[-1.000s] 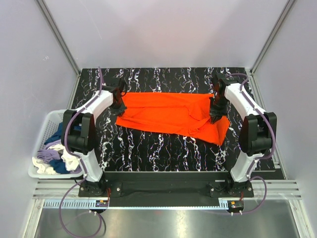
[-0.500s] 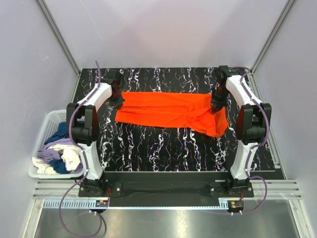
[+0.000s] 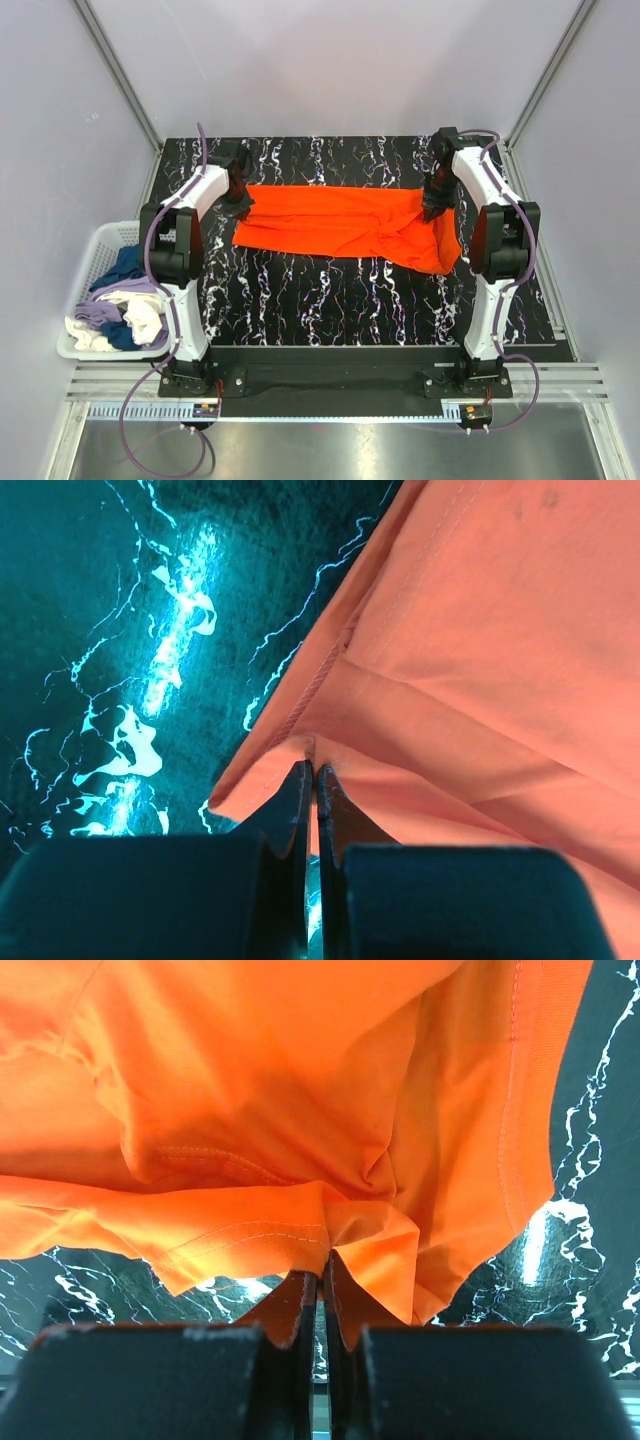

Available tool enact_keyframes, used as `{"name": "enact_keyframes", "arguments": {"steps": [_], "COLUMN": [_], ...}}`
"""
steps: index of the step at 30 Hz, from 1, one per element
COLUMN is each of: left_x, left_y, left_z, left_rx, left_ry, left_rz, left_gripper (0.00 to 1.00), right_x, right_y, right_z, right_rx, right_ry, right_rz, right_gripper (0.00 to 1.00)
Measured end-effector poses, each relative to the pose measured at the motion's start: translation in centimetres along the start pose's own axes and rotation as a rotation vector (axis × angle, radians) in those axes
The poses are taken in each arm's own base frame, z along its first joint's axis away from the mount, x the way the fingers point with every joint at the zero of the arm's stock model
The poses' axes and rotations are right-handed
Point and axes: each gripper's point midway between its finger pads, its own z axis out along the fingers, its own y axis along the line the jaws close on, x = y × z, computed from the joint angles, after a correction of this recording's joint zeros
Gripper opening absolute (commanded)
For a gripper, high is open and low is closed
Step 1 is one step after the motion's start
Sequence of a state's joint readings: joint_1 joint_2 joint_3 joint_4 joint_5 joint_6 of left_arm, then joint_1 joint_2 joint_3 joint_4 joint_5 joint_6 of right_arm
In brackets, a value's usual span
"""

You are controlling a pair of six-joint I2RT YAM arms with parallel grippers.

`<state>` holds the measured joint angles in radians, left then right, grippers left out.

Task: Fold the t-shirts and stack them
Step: Fold the tshirt

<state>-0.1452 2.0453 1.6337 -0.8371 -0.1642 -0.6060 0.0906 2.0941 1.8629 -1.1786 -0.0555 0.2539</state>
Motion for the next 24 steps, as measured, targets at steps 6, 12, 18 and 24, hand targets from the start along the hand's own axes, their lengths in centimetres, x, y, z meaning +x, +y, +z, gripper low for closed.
{"name": "enact_keyframes", "arguments": {"steps": [6, 12, 18, 24], "left_x": [-0.5, -0.9, -1.1, -1.3], "left_y": [-0.4, -0.6, -0.7, -0.8], "left_z": [-0.1, 0.1, 0.8, 1.2], "left_rx": [0.009, 0.012, 0.01, 0.011], "left_ry": [-0.009, -0.012, -0.002, 0.005], "left_rz": [-0.002, -0.005, -0.009, -0.014], "left_gripper": [0.0, 0.0, 0.0, 0.0], "right_x": [-0.3, -1.5, -2.6, -3.5], "right_y": [0.1, 0.4, 0.7, 1.0], "right_z": [-0.1, 0.1, 0.3, 0.7], "right_rx": [-0.002, -0.006, -0.009, -0.009], "right_ry": [-0.007, -0.023, -0.031, -0.031], "right_rz": [0.001, 0.001, 0.0, 0.001], "right_gripper": [0.0, 0.0, 0.0, 0.0]}}
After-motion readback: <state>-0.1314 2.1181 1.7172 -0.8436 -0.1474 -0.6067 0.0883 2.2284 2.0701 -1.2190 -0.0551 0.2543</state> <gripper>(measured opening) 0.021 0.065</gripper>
